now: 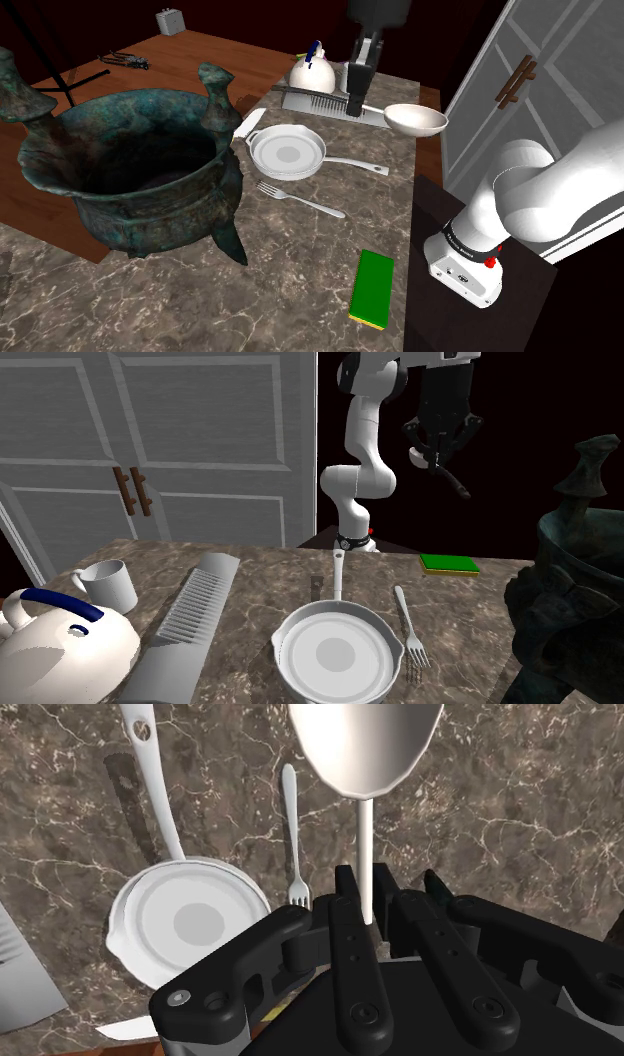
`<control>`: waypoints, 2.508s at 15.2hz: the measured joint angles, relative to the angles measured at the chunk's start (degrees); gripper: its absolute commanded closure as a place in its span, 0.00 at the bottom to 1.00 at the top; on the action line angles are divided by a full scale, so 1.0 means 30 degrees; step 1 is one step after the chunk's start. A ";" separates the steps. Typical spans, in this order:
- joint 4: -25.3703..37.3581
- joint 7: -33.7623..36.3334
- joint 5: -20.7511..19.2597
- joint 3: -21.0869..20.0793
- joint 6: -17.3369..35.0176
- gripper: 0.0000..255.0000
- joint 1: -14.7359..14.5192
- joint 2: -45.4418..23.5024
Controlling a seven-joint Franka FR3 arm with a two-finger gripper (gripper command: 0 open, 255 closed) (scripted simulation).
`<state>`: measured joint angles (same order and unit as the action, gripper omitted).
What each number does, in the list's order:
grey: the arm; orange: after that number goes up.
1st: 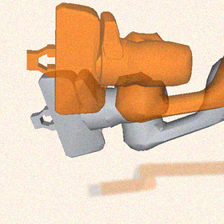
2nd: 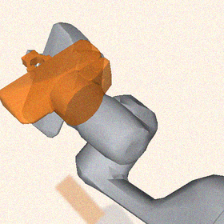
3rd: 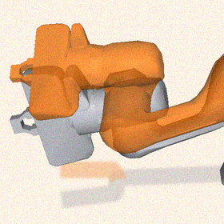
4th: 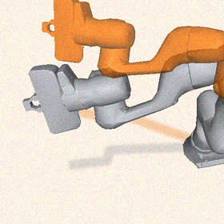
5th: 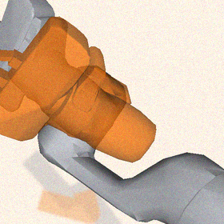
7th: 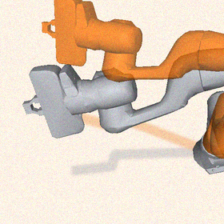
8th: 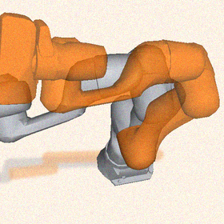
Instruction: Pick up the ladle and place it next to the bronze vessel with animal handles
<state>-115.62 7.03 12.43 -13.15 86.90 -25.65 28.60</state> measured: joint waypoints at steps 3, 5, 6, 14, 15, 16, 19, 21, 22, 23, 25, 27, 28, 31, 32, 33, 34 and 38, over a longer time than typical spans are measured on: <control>-0.0938 -0.0079 0.0066 -0.0091 0.0805 1.00 -0.0032 0.0133; -0.1624 -0.0207 0.0100 -0.0082 0.1290 1.00 -0.0041 0.0323; -0.1882 -0.0241 0.0114 -0.0097 0.1517 1.00 -0.0046 0.0355; -0.4176 -0.0463 0.0323 -0.0312 0.3490 1.00 -0.0144 0.0673; -0.4373 -0.0483 0.0342 -0.0336 0.3691 1.00 -0.0150 0.0671; -0.4738 -0.0562 0.0367 -0.0337 0.3988 1.00 -0.0156 0.0731; -0.5518 -0.0649 0.0447 -0.0431 0.4775 1.00 -0.0185 0.0716; -0.6002 -0.0721 0.0495 -0.0479 0.5279 1.00 -0.0200 0.0695; -0.6255 -0.0730 0.0534 -0.0525 0.5528 1.00 -0.0221 0.0702; -0.6496 -0.0773 0.0555 -0.0548 0.5794 1.00 -0.0224 0.0672; -0.6916 -0.0816 0.0611 -0.0616 0.6279 1.00 -0.0244 0.0604; -0.7376 -0.0865 0.0674 -0.0686 0.6790 1.00 -0.0270 0.0555; -0.7577 -0.0857 0.0714 -0.0743 0.7041 1.00 -0.0291 0.0509; -0.8186 -0.0944 0.0795 -0.0845 0.7833 1.00 -0.0311 0.0319; -0.8399 -0.1004 0.0808 -0.0861 0.8124 1.00 -0.0303 0.0235; -0.8630 -0.1026 0.0849 -0.0899 0.8388 1.00 -0.0321 0.0202; -0.8866 -0.1057 0.0885 -0.0945 0.8709 1.00 -0.0333 0.0116; -0.9673 -0.1170 0.1017 -0.1089 0.9807 1.00 -0.0374 -0.0180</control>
<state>-144.64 3.52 15.48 -16.41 116.32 -26.77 28.06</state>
